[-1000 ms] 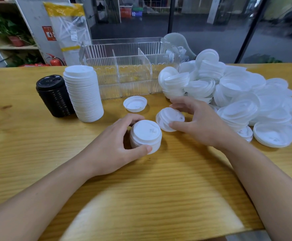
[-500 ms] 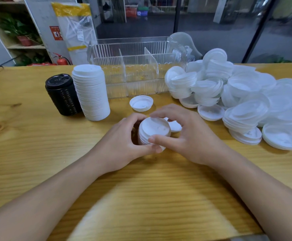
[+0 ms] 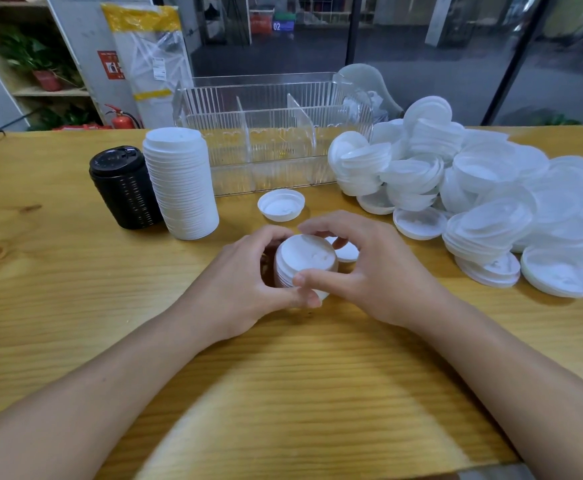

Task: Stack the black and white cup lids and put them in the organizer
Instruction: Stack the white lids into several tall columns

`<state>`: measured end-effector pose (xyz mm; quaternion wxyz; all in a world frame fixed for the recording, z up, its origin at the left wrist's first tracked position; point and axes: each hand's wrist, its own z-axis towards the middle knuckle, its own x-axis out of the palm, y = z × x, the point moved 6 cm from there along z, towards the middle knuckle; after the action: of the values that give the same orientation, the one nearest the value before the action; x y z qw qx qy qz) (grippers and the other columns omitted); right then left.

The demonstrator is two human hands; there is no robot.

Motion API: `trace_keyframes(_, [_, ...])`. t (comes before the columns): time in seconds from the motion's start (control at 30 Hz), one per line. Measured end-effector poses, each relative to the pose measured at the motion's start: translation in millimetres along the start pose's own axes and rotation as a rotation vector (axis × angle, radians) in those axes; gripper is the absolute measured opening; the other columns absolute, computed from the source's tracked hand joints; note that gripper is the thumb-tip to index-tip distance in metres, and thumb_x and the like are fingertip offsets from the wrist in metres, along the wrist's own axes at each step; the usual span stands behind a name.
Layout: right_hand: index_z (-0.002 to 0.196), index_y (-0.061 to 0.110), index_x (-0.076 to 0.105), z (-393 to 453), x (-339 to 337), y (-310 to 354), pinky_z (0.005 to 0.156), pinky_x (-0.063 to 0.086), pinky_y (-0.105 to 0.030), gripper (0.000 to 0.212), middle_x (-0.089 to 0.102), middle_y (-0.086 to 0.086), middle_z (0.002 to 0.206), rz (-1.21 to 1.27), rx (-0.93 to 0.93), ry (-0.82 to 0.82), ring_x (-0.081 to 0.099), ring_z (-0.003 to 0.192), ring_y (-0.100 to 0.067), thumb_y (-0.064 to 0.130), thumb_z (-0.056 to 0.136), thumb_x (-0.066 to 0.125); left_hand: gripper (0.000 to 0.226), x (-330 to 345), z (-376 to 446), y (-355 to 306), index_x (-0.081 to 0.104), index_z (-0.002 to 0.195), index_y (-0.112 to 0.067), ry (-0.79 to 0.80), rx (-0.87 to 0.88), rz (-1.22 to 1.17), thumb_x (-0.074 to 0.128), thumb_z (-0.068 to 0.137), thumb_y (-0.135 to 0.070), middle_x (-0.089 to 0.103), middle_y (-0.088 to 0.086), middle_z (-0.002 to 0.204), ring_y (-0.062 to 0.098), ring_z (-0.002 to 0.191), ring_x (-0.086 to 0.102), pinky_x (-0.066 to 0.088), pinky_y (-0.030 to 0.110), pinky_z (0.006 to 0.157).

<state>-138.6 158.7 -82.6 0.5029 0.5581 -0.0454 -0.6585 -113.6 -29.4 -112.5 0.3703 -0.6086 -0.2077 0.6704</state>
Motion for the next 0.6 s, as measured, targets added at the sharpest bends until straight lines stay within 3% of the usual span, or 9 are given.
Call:
trace_keyframes(0.1, [0.138,0.031,0.069,-1,-7,-1,0.101,0.047,-0.016,0.065,0.070,0.024,0.129,0.043,0.033,0.024,0.062,0.123,0.004,0.049,0.081,0.092,0.110,-2,-2,2,0.047,0.151,-0.050,-0.003,-0.029,0.009,0.100,0.056,-0.071,0.066,-0.033,0.133,-0.012,0.128,0.058,0.049,0.028,0.111])
trace_keyframes(0.23, [0.130,0.036,0.073,-1,-41,-18,0.100,0.050,-0.028,0.042,0.071,0.024,0.124,0.005,0.082,-0.080,0.064,0.122,-0.003,0.046,0.090,0.084,0.097,-8,-3,1,0.051,0.142,-0.053,-0.002,-0.003,0.048,0.097,0.060,-0.074,0.066,-0.027,0.135,-0.005,0.133,0.056,0.048,0.035,0.115])
trace_keyframes(0.4, [0.108,0.036,0.074,-1,-29,-46,0.112,0.043,-0.043,0.030,0.066,0.021,0.118,-0.300,0.116,0.027,0.057,0.117,-0.006,0.052,0.085,0.084,0.101,-17,-1,4,0.048,0.147,-0.056,-0.017,-0.005,0.083,0.096,0.061,-0.075,0.062,-0.026,0.139,-0.004,0.136,0.054,0.047,0.035,0.118])
trace_keyframes(0.5, [0.098,0.033,0.073,1,-24,-48,0.114,0.038,-0.044,0.025,0.066,0.017,0.116,-0.342,0.115,0.035,0.052,0.114,-0.005,0.053,0.087,0.084,0.097,-14,-2,2,0.046,0.151,-0.054,-0.008,0.025,0.072,0.090,0.069,-0.078,0.059,-0.030,0.141,-0.007,0.139,0.051,0.045,0.032,0.119])
trace_keyframes(0.6, [0.091,0.035,0.072,1,-25,-46,0.110,0.043,-0.046,0.013,0.068,0.019,0.116,-0.323,0.106,0.032,0.054,0.110,-0.001,0.045,0.094,0.080,0.084,-13,-1,3,0.045,0.152,-0.054,-0.001,0.022,0.062,0.076,0.080,-0.083,0.060,-0.030,0.142,-0.004,0.138,0.053,0.046,0.035,0.117])
